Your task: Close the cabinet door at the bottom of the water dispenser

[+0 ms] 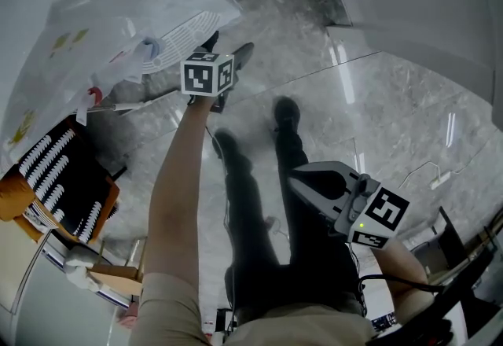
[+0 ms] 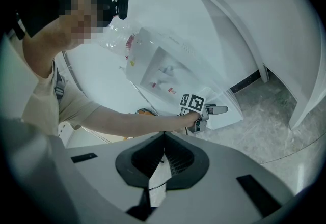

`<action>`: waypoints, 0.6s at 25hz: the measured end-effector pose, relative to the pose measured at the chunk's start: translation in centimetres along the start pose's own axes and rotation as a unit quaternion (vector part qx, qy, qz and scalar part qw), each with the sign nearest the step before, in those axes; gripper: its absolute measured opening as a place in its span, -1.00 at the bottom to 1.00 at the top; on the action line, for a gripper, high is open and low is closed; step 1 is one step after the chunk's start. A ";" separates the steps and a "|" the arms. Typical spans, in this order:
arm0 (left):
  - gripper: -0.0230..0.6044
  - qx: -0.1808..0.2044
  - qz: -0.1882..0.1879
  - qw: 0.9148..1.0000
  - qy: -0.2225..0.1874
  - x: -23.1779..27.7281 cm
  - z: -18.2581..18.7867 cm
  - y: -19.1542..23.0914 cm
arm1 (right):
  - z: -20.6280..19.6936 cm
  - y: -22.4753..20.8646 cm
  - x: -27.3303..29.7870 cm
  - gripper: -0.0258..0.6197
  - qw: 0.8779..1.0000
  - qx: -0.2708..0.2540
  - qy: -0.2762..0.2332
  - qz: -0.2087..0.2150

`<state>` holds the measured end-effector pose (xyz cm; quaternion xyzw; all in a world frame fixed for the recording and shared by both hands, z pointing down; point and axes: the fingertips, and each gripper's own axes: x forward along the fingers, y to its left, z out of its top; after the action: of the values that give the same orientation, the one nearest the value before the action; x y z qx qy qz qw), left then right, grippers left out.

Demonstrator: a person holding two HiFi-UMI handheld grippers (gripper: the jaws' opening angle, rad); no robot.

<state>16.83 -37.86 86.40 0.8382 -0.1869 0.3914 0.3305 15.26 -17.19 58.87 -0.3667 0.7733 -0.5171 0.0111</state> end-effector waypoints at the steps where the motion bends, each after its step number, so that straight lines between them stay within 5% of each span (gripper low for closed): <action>1: 0.23 0.000 0.001 1.000 -0.001 0.0 0.0 0.1 | 0.0 0.0 0.1 -0.87 1.000 -0.001 0.000 0.001; 15: 0.23 0.001 0.002 1.000 -0.004 -0.5 -0.3 0.3 | -0.2 0.2 0.4 -0.87 1.000 -0.005 0.002 0.002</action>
<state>16.18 -37.78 86.29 0.8396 -0.1891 0.3889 0.3286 14.77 -17.17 58.95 -0.3637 0.7769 -0.5139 0.0085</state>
